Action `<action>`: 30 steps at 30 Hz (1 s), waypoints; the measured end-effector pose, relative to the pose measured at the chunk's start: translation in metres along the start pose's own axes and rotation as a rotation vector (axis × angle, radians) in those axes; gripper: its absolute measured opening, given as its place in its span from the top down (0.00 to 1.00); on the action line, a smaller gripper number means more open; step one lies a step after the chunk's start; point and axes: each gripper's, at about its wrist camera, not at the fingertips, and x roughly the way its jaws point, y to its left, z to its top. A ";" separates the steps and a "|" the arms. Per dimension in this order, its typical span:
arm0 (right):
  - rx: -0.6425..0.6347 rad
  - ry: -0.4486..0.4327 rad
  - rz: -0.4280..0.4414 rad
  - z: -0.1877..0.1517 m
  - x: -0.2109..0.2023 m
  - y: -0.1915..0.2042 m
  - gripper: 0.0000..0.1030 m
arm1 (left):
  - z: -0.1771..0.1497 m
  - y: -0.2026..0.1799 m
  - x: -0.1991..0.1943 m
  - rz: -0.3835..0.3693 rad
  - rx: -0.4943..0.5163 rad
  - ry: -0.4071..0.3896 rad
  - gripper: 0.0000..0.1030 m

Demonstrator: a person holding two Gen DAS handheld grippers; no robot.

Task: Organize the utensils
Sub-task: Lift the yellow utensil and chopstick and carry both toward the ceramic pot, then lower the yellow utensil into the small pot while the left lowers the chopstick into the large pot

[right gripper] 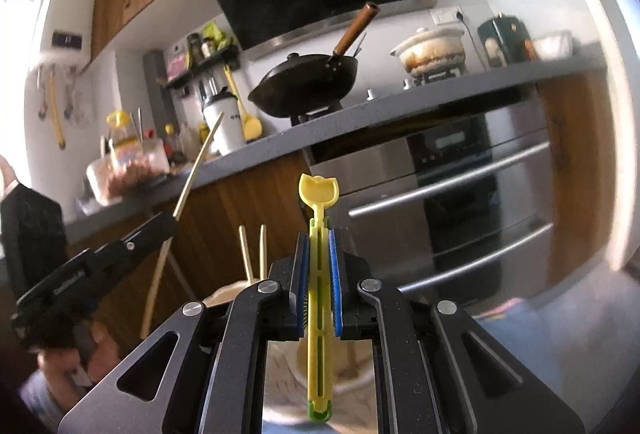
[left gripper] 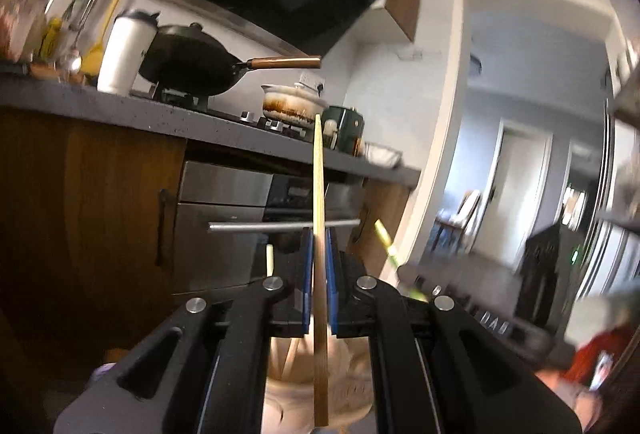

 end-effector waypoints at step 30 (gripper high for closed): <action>-0.253 -0.095 -0.131 -0.023 0.041 0.026 0.90 | -0.036 0.017 0.031 0.049 0.054 -0.028 0.94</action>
